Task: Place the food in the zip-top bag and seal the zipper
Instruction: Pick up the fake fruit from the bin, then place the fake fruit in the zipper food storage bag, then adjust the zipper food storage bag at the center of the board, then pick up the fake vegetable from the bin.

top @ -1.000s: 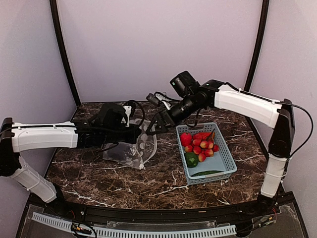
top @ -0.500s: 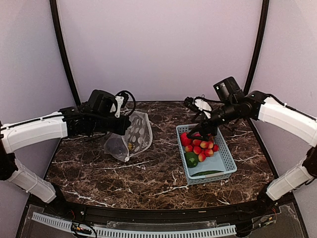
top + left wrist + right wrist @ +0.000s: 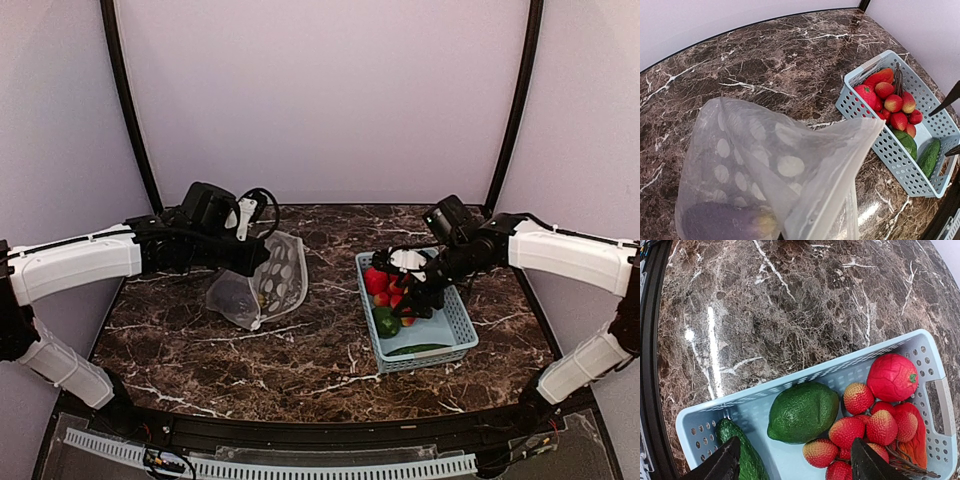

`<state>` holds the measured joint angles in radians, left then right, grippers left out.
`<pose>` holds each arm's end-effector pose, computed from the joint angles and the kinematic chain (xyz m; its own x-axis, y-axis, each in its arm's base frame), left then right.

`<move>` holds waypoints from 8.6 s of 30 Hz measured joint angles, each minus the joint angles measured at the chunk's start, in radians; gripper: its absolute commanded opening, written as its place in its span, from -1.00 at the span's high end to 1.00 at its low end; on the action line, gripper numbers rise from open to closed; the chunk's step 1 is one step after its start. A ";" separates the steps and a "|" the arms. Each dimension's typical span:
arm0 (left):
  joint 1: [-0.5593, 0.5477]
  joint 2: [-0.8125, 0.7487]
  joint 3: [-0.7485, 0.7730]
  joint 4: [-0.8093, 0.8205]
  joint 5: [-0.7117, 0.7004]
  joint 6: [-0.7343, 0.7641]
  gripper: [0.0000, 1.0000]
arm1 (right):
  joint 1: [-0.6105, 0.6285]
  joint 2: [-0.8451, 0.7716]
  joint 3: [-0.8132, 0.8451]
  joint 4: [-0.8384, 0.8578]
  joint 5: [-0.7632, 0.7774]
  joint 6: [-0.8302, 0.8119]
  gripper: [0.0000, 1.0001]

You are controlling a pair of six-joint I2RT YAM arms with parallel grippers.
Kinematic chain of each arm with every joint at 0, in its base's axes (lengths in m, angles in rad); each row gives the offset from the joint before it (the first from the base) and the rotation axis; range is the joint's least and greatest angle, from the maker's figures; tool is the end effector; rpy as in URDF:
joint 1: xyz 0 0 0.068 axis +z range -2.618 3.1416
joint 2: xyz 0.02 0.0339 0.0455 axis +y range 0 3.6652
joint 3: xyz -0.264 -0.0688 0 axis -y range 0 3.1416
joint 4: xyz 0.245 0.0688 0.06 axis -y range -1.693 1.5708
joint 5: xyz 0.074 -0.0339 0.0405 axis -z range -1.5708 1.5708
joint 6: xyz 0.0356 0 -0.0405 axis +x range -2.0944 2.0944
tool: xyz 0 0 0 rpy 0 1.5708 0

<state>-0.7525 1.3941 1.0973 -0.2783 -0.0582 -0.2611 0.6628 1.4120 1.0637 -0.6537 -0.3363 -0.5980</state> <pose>0.2331 -0.2154 0.2995 -0.5505 0.1624 -0.8189 0.5223 0.8322 -0.1861 0.2190 0.1858 0.2563 -0.1430 -0.7858 -0.6017 -0.9698 0.2327 -0.0734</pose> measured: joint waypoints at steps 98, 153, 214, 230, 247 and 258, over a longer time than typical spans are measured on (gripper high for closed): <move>-0.099 0.140 0.270 -0.135 0.147 -0.147 0.99 | 0.233 0.094 0.421 -0.058 -0.185 -0.016 -0.05; -0.122 0.099 0.103 0.117 0.110 -0.382 0.99 | 0.115 0.255 0.496 0.008 0.255 0.389 0.01; -0.122 0.009 0.169 -0.147 0.026 -0.214 0.99 | -0.019 -0.068 0.115 -0.106 -0.025 0.003 -0.11; -0.122 0.008 0.169 -0.157 0.031 -0.186 0.99 | -0.036 0.049 0.013 -0.210 -0.034 -0.125 0.05; -0.122 0.000 0.167 -0.166 0.014 -0.168 0.98 | 0.015 0.166 0.008 -0.211 -0.033 -0.190 -0.01; -0.122 -0.009 0.163 -0.166 0.009 -0.167 0.99 | 0.090 0.201 -0.027 -0.183 -0.004 -0.217 -0.01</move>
<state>-0.8745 1.3853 1.2606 -0.4446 -0.0494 -0.4286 0.7532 1.6131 1.0370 -0.8368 -0.3405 -0.8146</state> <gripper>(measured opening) 0.010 0.505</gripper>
